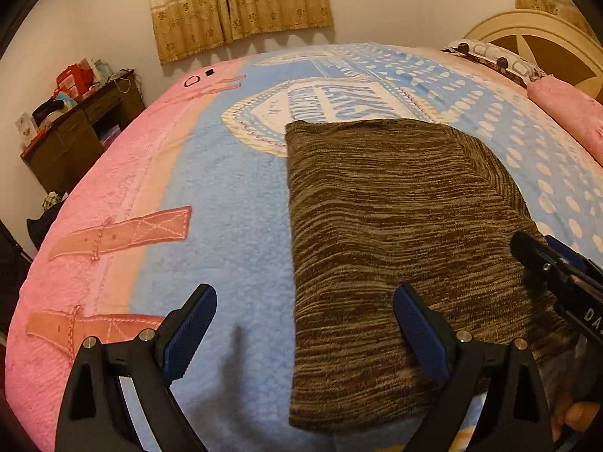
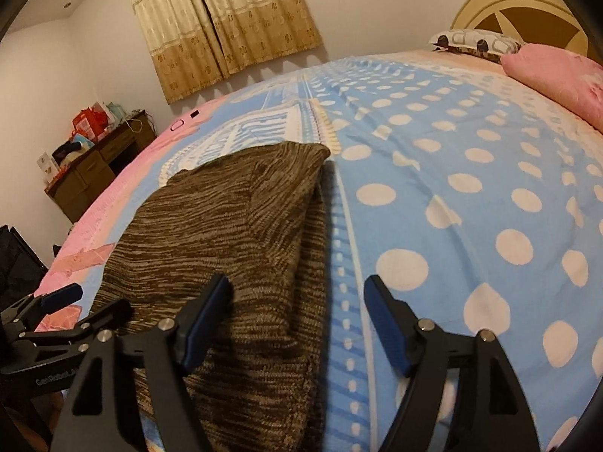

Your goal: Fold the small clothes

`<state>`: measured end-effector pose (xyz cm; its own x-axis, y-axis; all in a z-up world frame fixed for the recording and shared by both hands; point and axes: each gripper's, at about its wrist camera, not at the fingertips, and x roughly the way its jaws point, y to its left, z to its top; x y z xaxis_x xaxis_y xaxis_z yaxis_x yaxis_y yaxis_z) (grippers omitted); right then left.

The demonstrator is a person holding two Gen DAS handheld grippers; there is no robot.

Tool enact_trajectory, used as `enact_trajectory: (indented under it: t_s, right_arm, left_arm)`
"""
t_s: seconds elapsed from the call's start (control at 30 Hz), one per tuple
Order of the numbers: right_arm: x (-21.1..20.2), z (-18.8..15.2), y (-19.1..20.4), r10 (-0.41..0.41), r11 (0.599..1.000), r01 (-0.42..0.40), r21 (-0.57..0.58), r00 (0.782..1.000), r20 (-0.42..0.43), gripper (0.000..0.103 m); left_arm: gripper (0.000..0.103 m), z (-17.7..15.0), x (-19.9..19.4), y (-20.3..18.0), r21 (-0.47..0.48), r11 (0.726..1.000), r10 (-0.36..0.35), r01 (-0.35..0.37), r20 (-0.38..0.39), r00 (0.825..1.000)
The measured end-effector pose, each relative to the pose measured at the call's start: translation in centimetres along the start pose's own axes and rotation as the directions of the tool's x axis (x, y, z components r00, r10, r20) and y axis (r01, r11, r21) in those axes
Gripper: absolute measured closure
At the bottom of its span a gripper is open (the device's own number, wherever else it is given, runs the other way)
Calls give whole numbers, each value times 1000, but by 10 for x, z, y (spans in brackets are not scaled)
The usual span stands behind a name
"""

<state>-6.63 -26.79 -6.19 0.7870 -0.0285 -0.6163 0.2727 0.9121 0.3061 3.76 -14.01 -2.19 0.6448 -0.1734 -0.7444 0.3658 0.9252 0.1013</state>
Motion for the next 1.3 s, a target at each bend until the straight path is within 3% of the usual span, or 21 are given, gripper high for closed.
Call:
enact_trajectory:
  t_s: [0.17,0.27,0.33,0.6,0.7,0.77,1.13,1.3]
  right_arm:
    - [-6,-2,-22,91,991,-95,97,995,40,26]
    - [-10,-4,-36,152,971,-163,173,985,78,26]
    - [-12,-4,-39,165,965,-180,191,982,92,26]
    - [-13,-3,-40,174,965,-187,183,981,84,23]
    - [-11,-1,-34,168,971,-176,164,984,62,18]
    - [-9,0,-30,155,976,-161,148,987,47,16]
    - [-6,5,-26,132,981,-134,144,991,24,16]
    - [-8,12,-21,102,985,-102,139,995,5,20]
  left_arm:
    - [7,9,-10,4,-4,999,45,-44,57,997]
    - [7,18,-13,16,-74,997,13,-5,106,994]
    - [7,26,-3,22,-117,992,-34,43,85,996]
    - [7,26,44,21,-199,971,-143,135,-27,989]
    - [6,18,46,25,-259,952,-174,164,-17,985]
    - [5,19,46,22,-244,958,-161,151,-22,987]
    - [4,16,46,25,-246,956,-168,159,-16,986]
    - [5,20,36,31,-242,945,-230,221,-11,973]
